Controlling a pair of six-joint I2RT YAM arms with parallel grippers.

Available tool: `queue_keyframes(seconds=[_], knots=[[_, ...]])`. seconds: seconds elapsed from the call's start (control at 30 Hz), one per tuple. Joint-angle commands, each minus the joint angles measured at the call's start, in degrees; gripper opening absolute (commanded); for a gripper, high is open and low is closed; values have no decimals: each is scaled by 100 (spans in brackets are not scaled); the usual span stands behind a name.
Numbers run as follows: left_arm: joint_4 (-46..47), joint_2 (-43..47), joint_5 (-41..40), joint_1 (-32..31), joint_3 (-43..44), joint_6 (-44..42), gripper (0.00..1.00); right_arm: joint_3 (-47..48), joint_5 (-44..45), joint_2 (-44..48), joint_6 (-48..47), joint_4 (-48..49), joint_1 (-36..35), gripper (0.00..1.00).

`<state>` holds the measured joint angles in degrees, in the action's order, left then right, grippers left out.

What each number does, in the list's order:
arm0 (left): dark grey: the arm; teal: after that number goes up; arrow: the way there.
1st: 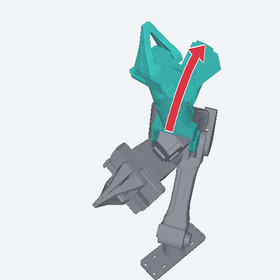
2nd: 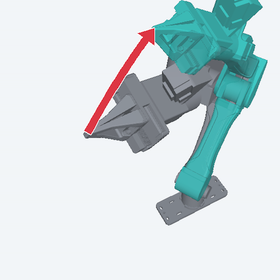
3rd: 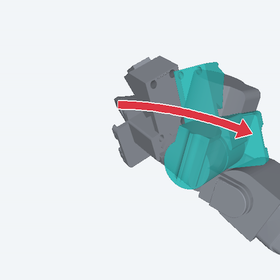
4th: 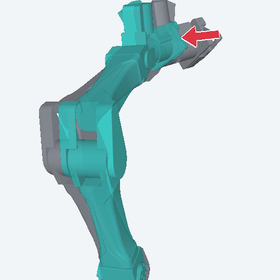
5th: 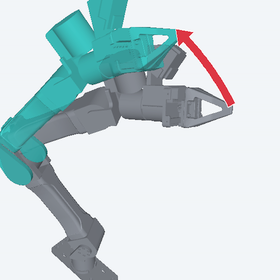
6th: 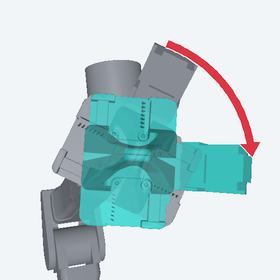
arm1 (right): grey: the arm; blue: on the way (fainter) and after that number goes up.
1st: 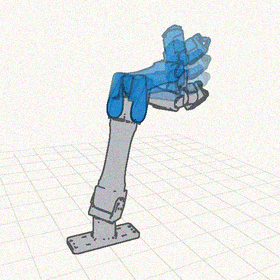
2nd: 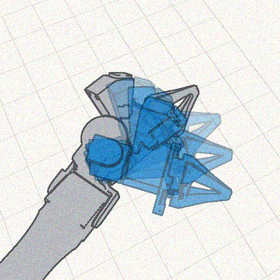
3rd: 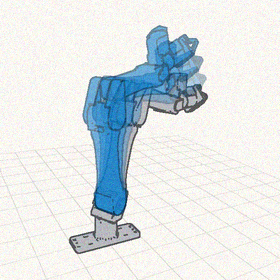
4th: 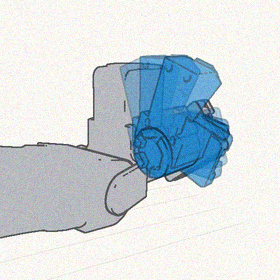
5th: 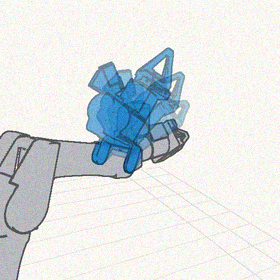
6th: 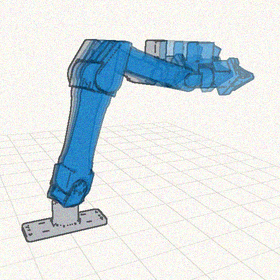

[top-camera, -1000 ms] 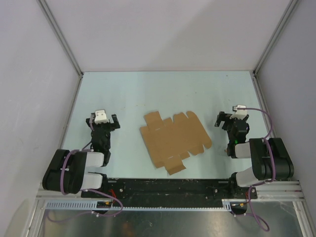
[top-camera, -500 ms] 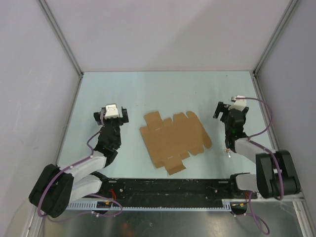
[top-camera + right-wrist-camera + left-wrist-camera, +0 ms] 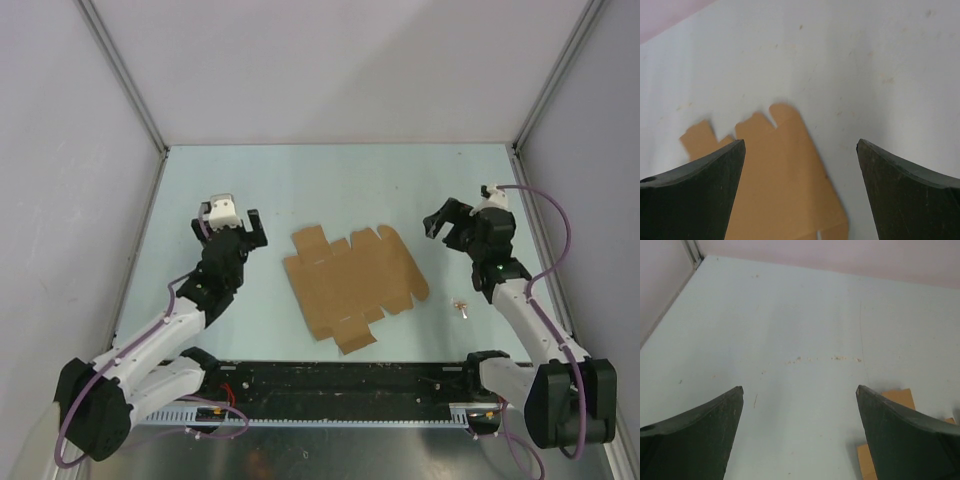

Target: Fold the paper box

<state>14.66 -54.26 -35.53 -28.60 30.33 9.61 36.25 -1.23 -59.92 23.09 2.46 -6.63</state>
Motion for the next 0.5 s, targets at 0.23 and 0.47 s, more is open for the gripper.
queue_keyframes(seconds=[0.23,0.47], knots=[[-2089,-199,1370,-14,764,1227,100,277,-2109,94,451,-843,488,100],[-2239,425,2539,-32,-95,2756,100,269,-1530,174,302,-1371,-74,100]])
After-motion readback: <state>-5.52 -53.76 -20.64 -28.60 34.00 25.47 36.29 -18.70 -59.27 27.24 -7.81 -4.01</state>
